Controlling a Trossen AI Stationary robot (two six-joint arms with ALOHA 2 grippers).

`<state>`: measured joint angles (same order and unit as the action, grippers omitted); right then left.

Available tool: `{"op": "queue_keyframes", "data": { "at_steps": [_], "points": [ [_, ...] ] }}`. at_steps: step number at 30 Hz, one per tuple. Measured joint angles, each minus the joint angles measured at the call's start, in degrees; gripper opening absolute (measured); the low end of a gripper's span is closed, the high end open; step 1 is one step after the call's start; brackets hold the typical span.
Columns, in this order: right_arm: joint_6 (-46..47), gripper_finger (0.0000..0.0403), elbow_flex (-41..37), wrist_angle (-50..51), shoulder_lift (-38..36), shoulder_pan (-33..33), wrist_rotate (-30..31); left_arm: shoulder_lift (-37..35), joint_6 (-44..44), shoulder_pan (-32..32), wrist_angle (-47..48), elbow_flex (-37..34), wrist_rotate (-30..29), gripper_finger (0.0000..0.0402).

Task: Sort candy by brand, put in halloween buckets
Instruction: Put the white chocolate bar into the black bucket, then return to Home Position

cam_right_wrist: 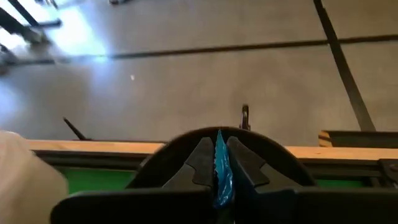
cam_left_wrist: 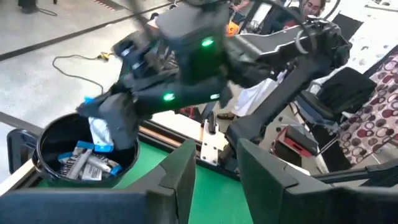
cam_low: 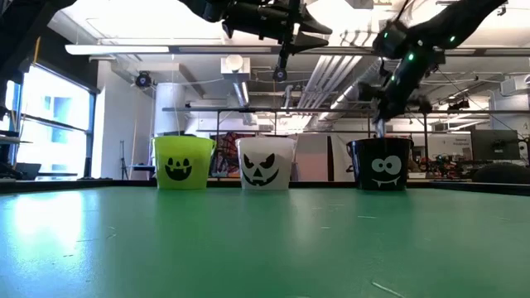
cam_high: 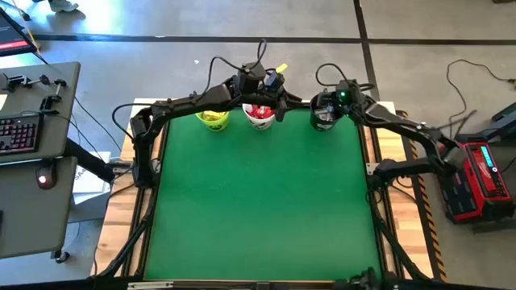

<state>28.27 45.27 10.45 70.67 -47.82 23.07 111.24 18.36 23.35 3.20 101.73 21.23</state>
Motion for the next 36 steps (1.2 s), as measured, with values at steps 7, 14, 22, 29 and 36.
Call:
{"op": "queue_keyframes", "data": {
  "at_steps": [7, 14, 22, 29, 36],
  "points": [
    [0.06, 0.0003, -0.01, -0.32, 6.63, -3.10, -2.80, 0.00, 0.47, 0.02, 0.04, 0.00, -1.14, 0.0102],
    [-0.11, 0.0072, -0.03, 0.60, 10.13, -4.96, -8.20, 0.00, -0.94, 0.02, 0.15, 0.00, -2.96, 0.0101],
    [-1.58, 0.0157, -0.03, 2.12, 6.81, -5.00, -8.61, 0.00, -5.50, -0.47, 1.17, 0.00, -3.45, 0.0076],
    [-2.85, 0.0136, -0.03, 5.21, 2.61, -4.97, -9.06, -0.42, -6.80, -1.24, -0.82, -2.72, -3.78, 0.0007],
    [-7.09, 0.0024, -0.03, 7.49, -0.40, -2.04, -11.12, -0.72, -9.37, -2.50, -3.15, -2.75, -3.91, 0.0000]
  ]
}}
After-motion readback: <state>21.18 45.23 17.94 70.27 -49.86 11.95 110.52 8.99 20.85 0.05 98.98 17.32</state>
